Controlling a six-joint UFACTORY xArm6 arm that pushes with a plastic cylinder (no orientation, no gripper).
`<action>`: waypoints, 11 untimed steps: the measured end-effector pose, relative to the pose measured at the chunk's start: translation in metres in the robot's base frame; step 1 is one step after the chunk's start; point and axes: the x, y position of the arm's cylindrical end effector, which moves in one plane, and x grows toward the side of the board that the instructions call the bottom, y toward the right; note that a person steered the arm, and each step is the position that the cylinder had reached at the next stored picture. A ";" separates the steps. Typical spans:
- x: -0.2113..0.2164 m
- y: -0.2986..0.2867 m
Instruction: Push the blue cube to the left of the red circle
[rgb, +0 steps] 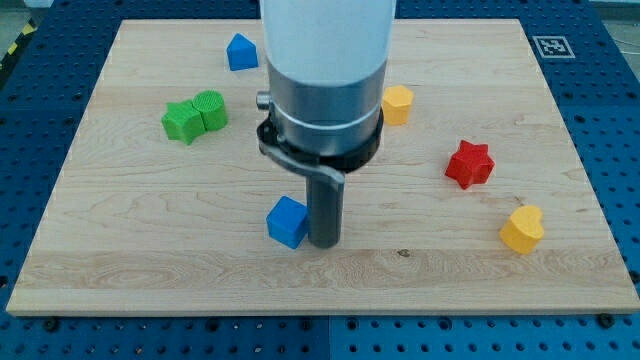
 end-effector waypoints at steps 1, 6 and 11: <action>0.016 -0.014; -0.070 -0.029; -0.079 -0.035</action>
